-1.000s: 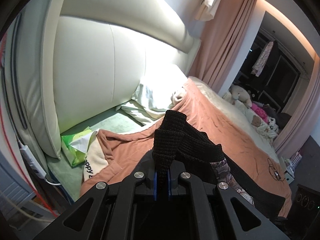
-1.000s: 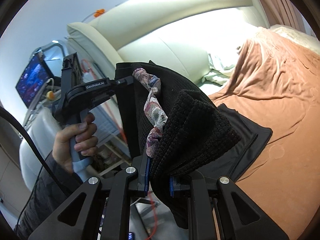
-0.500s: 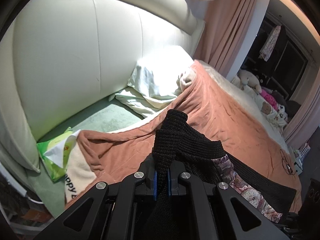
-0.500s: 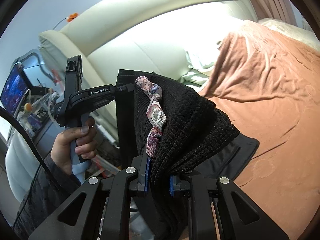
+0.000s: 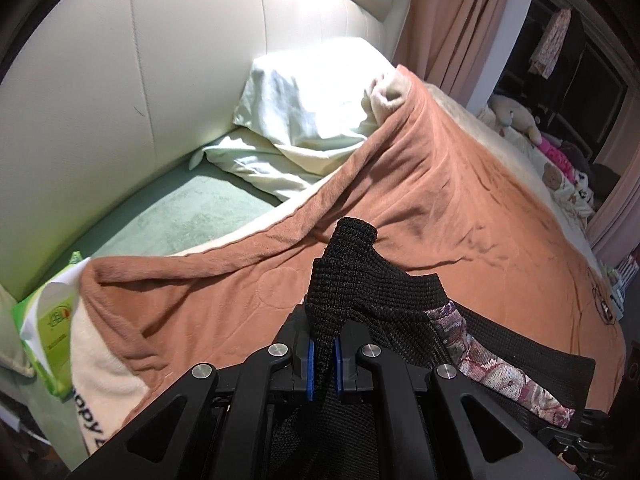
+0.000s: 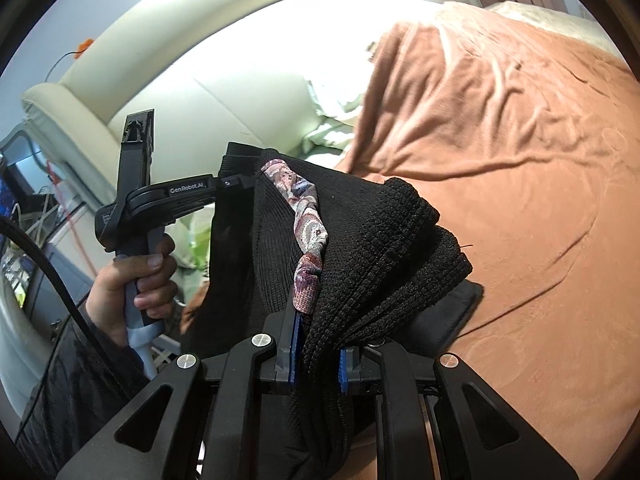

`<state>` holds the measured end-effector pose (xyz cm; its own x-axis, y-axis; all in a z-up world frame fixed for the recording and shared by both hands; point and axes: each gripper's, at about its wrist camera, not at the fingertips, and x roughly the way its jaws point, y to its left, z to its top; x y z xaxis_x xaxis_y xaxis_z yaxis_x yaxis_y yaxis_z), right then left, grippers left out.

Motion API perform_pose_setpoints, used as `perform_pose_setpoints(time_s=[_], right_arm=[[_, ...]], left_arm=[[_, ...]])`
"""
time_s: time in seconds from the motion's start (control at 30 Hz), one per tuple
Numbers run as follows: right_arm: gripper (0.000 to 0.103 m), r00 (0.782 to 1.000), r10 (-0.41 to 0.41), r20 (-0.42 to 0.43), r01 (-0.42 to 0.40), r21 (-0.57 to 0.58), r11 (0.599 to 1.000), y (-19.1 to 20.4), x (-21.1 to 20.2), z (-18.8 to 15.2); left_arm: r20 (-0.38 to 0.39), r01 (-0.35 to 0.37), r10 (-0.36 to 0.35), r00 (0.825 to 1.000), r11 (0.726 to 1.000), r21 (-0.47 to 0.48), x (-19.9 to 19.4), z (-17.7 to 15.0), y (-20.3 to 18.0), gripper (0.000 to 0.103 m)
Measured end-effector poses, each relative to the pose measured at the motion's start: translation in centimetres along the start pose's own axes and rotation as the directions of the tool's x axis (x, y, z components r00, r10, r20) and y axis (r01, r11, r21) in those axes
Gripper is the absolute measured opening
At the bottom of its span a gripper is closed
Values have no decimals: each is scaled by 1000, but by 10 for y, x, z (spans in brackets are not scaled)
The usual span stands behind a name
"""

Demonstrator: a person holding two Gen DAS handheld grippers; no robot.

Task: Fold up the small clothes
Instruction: 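Lower the folded shirt onto the bed and open both grippers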

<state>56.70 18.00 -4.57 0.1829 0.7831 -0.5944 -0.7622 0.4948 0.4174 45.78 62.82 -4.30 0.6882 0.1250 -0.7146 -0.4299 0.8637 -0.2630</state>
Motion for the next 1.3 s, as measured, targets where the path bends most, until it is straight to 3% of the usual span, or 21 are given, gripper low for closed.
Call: perform_pose_setpoints(time_s=[0.23, 0.3, 0.37, 0.4, 0.43, 0.5, 0.97, 1.0, 1.07, 1.1, 1.3], right_arm=[[14, 999, -48, -25, 50, 51, 997, -21, 30, -3], [18, 992, -111, -66, 117, 79, 990, -29, 41, -8], [25, 981, -156, -116, 170, 122, 978, -41, 47, -16], [38, 979, -159, -130, 177, 140, 974, -45, 49, -18], [48, 979, -157, -134, 177, 152, 972, -48, 48, -20], [54, 976, -179, -122, 195, 138, 971, -48, 41, -23], [54, 974, -194, -119, 212, 159, 964, -35, -3, -29], [56, 974, -194, -119, 212, 160, 964, -36, -11, -30], [69, 974, -200, -104, 214, 156, 964, -30, -30, -31], [78, 974, -206, -93, 218, 149, 964, -27, -38, -32], [97, 970, -235, -63, 240, 89, 967, 3, -87, -37]], left_arm=[[-76, -40, 42, 996, 999, 25, 53, -2, -1, 8], [-113, -60, 64, 991, 998, 37, 67, -5, 0, 16], [-129, -127, 134, 983, 990, 56, 75, -11, 3, 40], [-123, -148, 154, 980, 987, 58, 74, -13, 5, 45], [-117, -150, 156, 981, 987, 52, 71, -15, 8, 45], [-121, -145, 148, 981, 989, 38, 67, -17, 15, 45], [-139, -204, 206, 969, 979, 30, 7, -47, 31, 45], [-136, -207, 209, 968, 978, 27, -1, -49, 30, 45], [-131, -206, 207, 969, 978, 20, -13, -53, 26, 47], [-128, -202, 203, 971, 979, 17, -20, -55, 23, 52], [-71, -182, 184, 980, 983, 34, -61, -73, -10, 88]])
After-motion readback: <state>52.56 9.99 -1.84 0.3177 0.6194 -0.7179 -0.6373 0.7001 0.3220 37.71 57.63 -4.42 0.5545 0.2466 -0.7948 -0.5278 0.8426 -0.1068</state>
